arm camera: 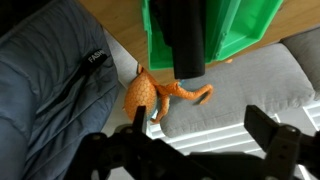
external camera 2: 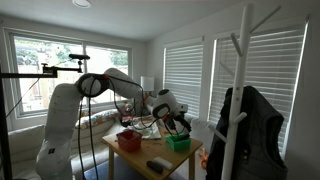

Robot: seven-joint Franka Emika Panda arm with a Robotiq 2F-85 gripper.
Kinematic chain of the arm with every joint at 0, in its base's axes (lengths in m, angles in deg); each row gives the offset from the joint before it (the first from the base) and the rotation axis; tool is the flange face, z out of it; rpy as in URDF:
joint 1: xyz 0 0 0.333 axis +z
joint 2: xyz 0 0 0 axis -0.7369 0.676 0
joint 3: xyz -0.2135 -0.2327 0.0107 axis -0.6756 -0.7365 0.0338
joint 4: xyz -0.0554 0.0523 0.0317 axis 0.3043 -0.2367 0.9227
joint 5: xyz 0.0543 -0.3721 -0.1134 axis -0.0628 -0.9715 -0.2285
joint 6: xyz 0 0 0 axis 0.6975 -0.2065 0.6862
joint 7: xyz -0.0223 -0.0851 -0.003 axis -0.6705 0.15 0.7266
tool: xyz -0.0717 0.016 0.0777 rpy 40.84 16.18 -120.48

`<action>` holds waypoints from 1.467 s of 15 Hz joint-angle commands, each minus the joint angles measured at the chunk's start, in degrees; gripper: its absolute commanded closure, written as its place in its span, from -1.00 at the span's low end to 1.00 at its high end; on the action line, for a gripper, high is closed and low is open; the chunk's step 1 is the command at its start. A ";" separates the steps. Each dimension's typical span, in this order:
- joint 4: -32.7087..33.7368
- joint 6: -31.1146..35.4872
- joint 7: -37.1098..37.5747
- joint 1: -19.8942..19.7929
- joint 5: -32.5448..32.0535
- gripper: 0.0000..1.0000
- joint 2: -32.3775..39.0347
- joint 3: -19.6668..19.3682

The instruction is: Move the remote control from the green box to the basket

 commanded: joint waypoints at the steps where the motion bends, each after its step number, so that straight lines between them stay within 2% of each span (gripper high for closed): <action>1: 5.72 -3.33 -5.21 -1.55 1.13 -0.47 4.59 1.46; 3: 6.62 -4.73 -6.51 -1.66 1.06 -0.39 5.74 1.60; 7: 6.93 -7.25 -5.64 -1.02 -0.89 0.17 6.48 0.64; 10: 7.18 -7.92 -4.85 -0.64 -2.06 0.23 6.94 -0.16; 12: 7.41 -7.33 -4.45 -0.51 -2.59 0.14 7.17 -0.57; 16: 8.18 -7.59 -4.36 -0.11 -4.55 -0.40 7.46 -1.18; 19: 9.53 -7.68 -4.23 0.11 -5.30 -0.49 7.99 -0.96; 21: 10.30 -7.84 -3.83 0.47 -5.92 -0.36 8.53 -1.10; 22: 10.55 -8.01 -3.45 0.76 -6.40 -0.37 8.83 -1.27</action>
